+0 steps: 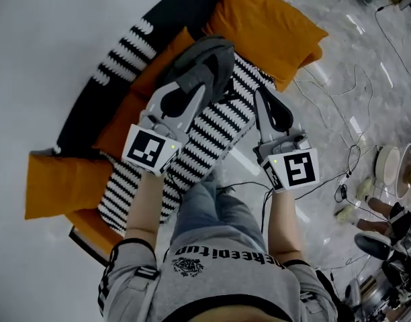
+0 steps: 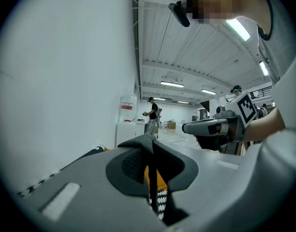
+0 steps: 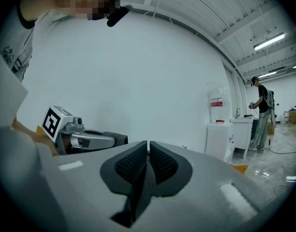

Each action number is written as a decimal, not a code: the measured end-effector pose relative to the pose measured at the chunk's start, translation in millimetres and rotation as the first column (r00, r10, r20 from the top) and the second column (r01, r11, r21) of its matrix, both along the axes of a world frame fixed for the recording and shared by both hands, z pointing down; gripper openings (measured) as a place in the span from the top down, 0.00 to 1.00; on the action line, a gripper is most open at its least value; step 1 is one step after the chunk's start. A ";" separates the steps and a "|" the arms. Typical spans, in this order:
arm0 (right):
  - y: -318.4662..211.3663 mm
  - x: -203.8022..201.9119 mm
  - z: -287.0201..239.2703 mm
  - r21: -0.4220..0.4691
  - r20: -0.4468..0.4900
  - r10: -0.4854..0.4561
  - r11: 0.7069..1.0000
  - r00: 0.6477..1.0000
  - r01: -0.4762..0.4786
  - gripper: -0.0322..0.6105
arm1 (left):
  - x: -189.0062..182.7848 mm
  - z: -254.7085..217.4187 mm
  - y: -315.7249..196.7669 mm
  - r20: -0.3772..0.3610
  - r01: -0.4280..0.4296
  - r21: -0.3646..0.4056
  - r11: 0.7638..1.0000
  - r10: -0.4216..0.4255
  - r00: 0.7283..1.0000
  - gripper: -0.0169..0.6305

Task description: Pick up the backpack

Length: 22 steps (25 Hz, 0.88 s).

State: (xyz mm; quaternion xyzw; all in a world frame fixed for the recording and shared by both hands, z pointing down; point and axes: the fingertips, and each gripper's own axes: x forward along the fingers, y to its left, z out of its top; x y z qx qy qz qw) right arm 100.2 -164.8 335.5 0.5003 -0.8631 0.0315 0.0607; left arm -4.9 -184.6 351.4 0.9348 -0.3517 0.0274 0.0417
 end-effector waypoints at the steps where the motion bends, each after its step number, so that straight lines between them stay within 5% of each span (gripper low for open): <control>1: 6.9 1.4 -3.1 -0.001 0.003 -0.006 1.000 1.000 0.006 0.93 | -1.0 -7.6 6.9 -0.001 0.010 0.009 1.000 -0.010 1.000 0.90; 10: 75.9 8.4 -36.0 0.051 0.028 -0.051 0.997 0.998 0.049 0.93 | -10.1 -73.2 85.4 -0.030 0.095 0.102 0.990 -0.092 0.995 0.90; 22: 145.7 31.1 -76.4 0.113 0.004 -0.036 0.993 0.999 0.035 0.93 | 15.8 -130.3 171.5 -0.050 0.086 0.195 0.977 -0.077 0.996 0.90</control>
